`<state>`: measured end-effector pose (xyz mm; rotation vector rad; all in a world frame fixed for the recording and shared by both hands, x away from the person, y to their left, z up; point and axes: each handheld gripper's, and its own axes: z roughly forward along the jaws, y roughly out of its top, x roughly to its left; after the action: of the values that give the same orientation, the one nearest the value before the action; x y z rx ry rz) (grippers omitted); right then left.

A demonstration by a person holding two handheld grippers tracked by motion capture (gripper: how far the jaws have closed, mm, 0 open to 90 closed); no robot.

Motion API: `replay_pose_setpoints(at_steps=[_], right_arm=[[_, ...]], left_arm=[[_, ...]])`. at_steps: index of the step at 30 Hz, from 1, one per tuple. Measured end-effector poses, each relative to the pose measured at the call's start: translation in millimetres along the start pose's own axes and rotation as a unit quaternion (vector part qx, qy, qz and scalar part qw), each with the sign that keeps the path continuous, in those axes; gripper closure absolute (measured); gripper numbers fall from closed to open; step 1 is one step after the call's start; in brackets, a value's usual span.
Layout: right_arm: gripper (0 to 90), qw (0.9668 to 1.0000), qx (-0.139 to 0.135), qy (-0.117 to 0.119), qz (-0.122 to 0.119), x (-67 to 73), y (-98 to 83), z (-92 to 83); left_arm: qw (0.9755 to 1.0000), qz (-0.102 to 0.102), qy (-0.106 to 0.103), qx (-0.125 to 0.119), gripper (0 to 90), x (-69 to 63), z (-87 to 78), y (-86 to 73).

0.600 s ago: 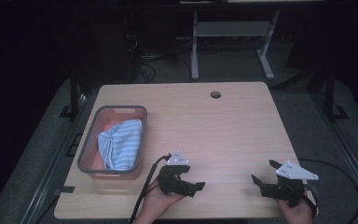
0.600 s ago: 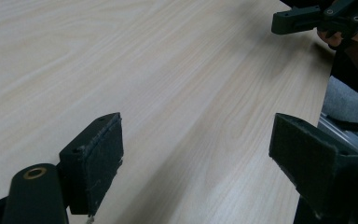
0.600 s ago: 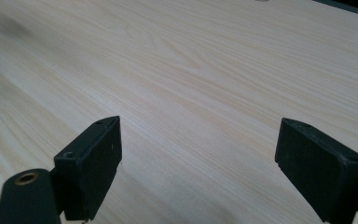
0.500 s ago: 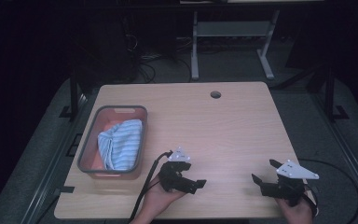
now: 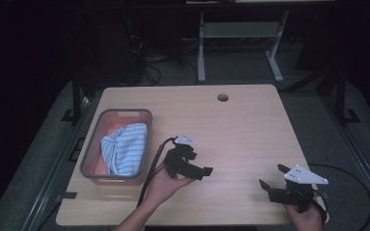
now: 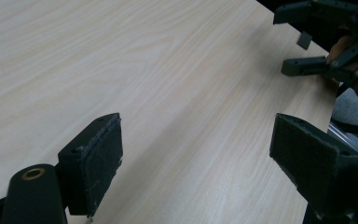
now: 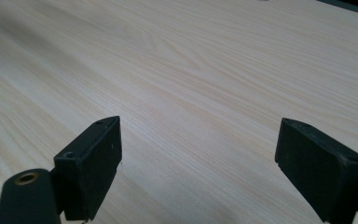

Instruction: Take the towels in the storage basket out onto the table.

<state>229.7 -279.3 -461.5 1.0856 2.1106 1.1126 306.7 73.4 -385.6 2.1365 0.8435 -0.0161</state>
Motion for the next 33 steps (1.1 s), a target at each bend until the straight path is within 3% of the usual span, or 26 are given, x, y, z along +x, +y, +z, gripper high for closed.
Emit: replay_pose_setpoints(at_steps=[3,11,17,33], right_arm=[[14.2,1.0,-0.001,0.0,0.0,-0.1,0.2,0.0],[14.2,1.0,-0.003,0.0,0.001,0.0,1.2,-0.5],[14.2,1.0,-0.002,-0.001,0.002,0.2,1.5,-0.5],[14.2,1.0,-0.001,-0.001,0.001,-0.3,1.9,0.5]], left_arm=[[1.0,-0.003,0.002,0.004,16.5,2.9,-3.2,5.3],[0.9994,-0.005,0.034,0.0,16.5,21.2,-28.4,24.6],[0.9989,-0.018,0.042,-0.006,16.5,34.1,-43.8,33.1],[0.997,-0.025,0.073,-0.003,16.7,61.2,-72.6,36.1]])
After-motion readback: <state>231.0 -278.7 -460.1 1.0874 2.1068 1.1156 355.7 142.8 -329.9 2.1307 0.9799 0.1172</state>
